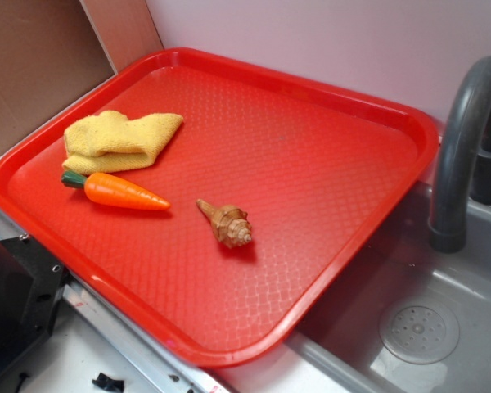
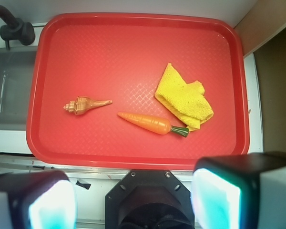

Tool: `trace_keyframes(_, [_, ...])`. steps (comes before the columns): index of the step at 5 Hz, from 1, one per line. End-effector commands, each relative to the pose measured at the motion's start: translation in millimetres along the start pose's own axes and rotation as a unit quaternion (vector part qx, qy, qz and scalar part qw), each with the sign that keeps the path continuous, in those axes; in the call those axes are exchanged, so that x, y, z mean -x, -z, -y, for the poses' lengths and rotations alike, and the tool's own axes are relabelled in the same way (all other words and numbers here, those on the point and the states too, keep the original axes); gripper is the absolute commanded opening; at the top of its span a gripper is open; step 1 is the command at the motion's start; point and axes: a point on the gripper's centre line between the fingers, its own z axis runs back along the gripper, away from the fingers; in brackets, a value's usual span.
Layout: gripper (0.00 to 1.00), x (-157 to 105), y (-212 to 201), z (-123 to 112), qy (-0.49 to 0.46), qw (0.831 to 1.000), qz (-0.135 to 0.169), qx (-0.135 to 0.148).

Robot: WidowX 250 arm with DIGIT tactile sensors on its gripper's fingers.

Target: Grab the shell.

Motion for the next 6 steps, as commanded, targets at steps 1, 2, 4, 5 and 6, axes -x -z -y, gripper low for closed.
trace_keyframes(1, [1.0,0,0,0,0.0,1.0,0.0,0.0])
trace_keyframes(2, [1.0,-10,7,2,0.111,0.994,0.017,0.004])
trace_keyframes(4, [1.0,-39,35,21,0.338,0.94,0.041,0.013])
trace_keyframes(5, [1.0,-53,53,36,0.453,0.889,0.066,0.022])
trace_keyframes(6, [1.0,-61,75,56,0.563,0.824,0.054,0.017])
